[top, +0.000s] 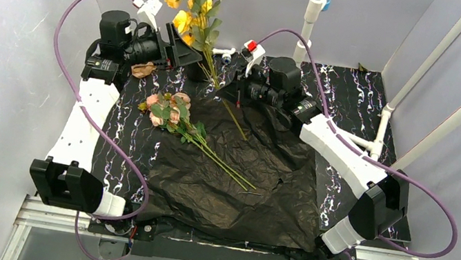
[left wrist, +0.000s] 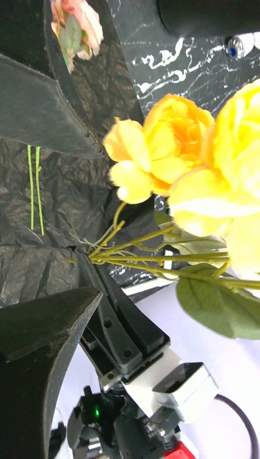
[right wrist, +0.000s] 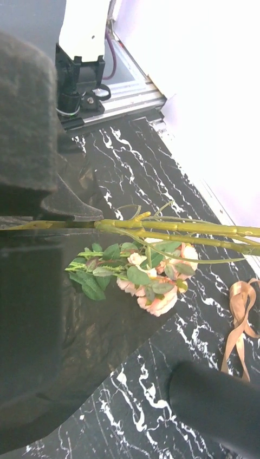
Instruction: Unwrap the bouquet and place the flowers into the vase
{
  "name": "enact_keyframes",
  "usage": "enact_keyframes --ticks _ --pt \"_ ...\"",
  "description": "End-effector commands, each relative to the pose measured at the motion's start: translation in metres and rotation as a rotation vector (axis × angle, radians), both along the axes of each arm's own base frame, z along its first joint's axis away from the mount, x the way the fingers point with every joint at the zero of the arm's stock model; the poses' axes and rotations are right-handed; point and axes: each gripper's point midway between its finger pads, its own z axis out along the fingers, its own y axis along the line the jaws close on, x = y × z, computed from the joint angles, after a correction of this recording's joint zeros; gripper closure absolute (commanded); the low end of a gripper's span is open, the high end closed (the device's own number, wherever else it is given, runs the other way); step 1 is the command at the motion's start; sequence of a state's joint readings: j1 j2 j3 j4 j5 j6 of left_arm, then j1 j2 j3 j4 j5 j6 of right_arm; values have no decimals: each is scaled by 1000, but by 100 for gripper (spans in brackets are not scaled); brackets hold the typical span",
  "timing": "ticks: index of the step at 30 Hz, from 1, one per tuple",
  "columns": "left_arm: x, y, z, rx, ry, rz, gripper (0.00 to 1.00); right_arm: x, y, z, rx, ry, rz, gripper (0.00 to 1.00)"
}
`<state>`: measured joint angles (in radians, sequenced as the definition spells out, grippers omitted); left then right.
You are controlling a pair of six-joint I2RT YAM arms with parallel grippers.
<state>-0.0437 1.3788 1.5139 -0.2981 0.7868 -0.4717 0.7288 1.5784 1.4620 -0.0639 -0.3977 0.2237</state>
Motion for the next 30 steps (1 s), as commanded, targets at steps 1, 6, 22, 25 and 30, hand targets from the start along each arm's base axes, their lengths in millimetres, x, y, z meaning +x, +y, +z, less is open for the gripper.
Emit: enact_keyframes --ticks 1,6,22,25,30 --pt "-5 -16 30 -78 -60 -82 18 -21 7 42 103 -90 65 99" --pt "1 -21 30 -103 -48 -92 22 -37 21 39 66 -150 122 99" --pt "26 -3 56 -5 -202 -26 100 -33 23 15 -9 -93 92 56" --pt "42 10 71 44 -274 18 100 -32 18 16 -21 -109 77 29" --pt "72 32 100 166 -422 115 100 -28 7 16 -61 -159 60 2"
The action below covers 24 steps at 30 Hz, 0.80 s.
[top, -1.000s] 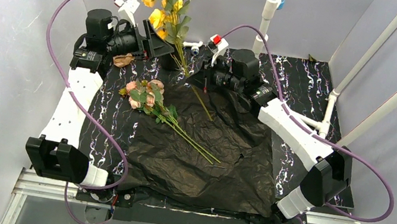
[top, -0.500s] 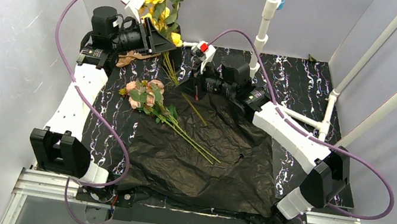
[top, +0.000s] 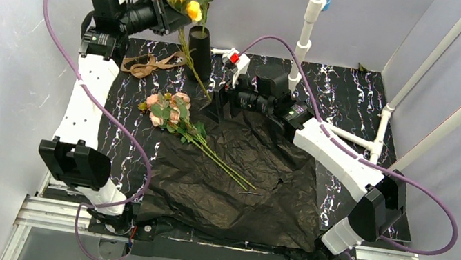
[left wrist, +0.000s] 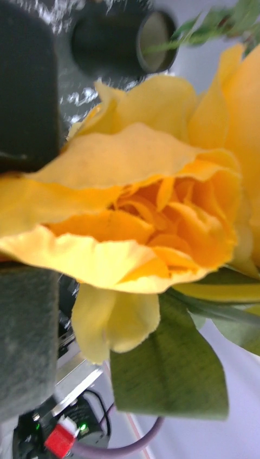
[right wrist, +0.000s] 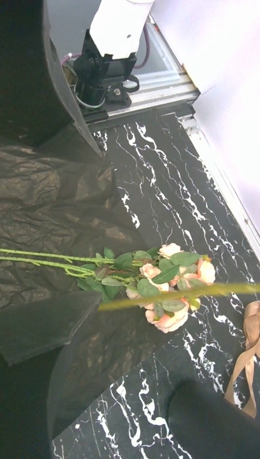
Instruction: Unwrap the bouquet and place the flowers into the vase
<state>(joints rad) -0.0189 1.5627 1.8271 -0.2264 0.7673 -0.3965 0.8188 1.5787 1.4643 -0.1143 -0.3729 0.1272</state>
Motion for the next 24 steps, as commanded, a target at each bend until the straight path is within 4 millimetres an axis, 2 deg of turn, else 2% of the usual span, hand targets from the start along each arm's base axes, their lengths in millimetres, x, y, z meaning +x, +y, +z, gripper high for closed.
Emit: enact_keyframes --ticks 1,5,6,8,13,18,24 --pt "22 27 41 131 -204 132 100 5 -15 27 7 -107 -31 2" --pt "48 57 81 199 -363 322 100 12 -26 23 -22 -128 -55 2" --pt "55 75 90 210 -395 390 100 13 -28 21 -32 -133 -62 2" --pt "66 90 104 216 -443 469 100 16 -32 17 -47 -139 -79 2" --pt "86 100 135 179 -523 540 100 19 -37 5 -79 -147 -86 2" --pt "106 99 143 138 -550 541 100 18 -42 -6 -100 -132 -89 2" --pt "128 97 123 103 -503 527 100 21 -48 -17 -129 -120 -96 2"
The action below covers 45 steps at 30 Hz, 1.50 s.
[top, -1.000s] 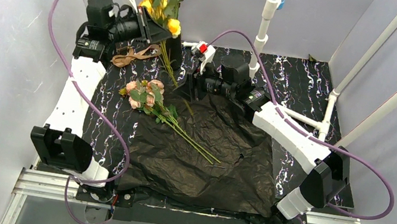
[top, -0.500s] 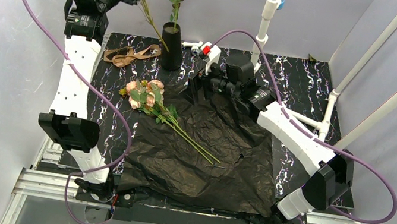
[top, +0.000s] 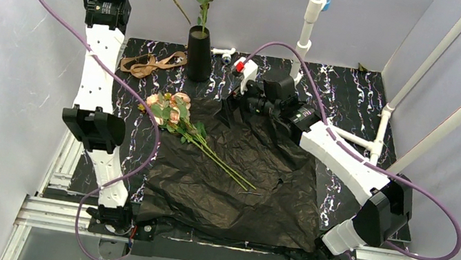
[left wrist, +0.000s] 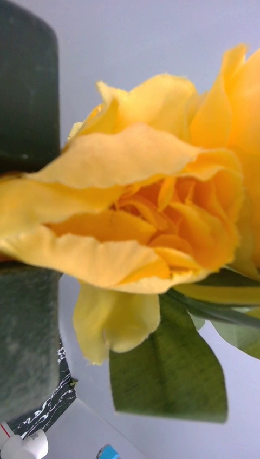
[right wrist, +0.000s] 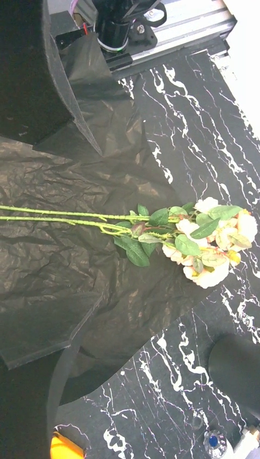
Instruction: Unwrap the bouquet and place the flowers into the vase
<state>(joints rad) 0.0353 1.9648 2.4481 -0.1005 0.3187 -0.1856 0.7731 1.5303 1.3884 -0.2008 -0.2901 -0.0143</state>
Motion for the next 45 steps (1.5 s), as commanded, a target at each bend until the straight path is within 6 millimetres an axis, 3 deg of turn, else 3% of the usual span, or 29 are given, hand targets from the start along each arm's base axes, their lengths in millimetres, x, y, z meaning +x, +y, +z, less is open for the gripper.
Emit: enact_keyframes --ticks 1,12,14,22,36,40,45 --pt "-2 -4 18 -39 -54 -16 100 3 -10 15 11 -54 -12 2" --pt "32 -17 -44 -1 61 -53 100 18 -19 -3 -23 8 -17 2" --pt "37 -39 -57 15 78 -89 100 23 -20 -7 -27 20 -22 2" --pt "66 -64 -102 67 117 -99 97 37 -34 -22 -57 70 -33 2" --pt "94 -66 -182 49 296 -90 85 37 -46 -37 -91 119 -38 2" --pt "93 -69 -190 26 326 -104 77 37 -45 -41 -96 128 -32 2" --pt "88 -73 -179 17 313 -128 56 38 -46 -48 -107 148 -35 2"
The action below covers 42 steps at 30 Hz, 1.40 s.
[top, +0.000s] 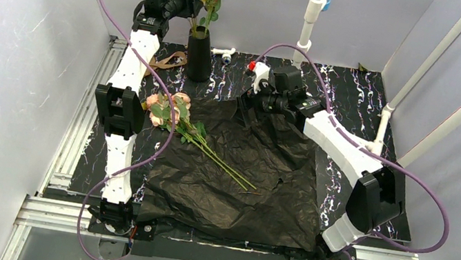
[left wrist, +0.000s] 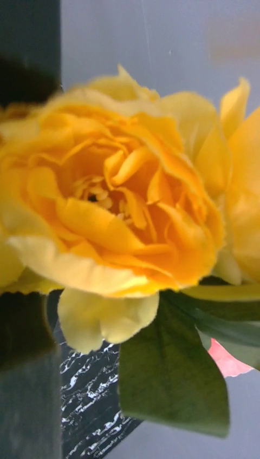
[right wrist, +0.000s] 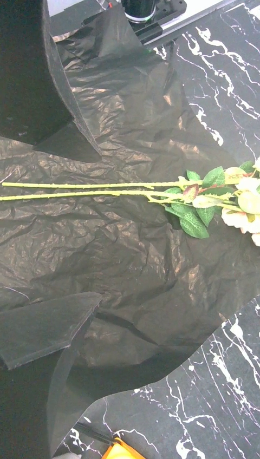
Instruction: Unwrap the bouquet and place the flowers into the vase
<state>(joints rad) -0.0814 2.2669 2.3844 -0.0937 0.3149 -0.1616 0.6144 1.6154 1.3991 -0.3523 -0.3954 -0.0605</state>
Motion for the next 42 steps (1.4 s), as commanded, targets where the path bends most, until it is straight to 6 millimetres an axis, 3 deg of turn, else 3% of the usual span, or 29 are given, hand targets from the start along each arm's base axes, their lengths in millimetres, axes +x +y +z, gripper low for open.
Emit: enact_keyframes --ticks 1,5,10,15,18,25,32,37,42 --pt "-11 -1 32 -20 -42 -14 53 5 2 8 12 -15 11 2" --pt "-21 3 52 -19 -67 0 38 5 3 3 9 4 13 2" --pt "-34 24 73 -55 -70 59 3 5 5 4 16 20 16 2" --pt "-54 45 95 -142 -58 80 2 5 5 2 0 27 28 2" --pt "-70 73 103 -150 -53 126 2 7 6 -1 -18 34 38 2" --pt "-124 110 117 -143 -51 188 2 11 13 -9 -54 58 61 7" --pt "-186 138 104 -116 -5 266 2 -5 28 -29 -127 80 123 13" --pt "-234 149 60 -103 80 341 2 -22 46 -50 -200 89 192 16" --pt "-276 142 29 -96 138 347 2 -41 64 -80 -265 118 261 17"
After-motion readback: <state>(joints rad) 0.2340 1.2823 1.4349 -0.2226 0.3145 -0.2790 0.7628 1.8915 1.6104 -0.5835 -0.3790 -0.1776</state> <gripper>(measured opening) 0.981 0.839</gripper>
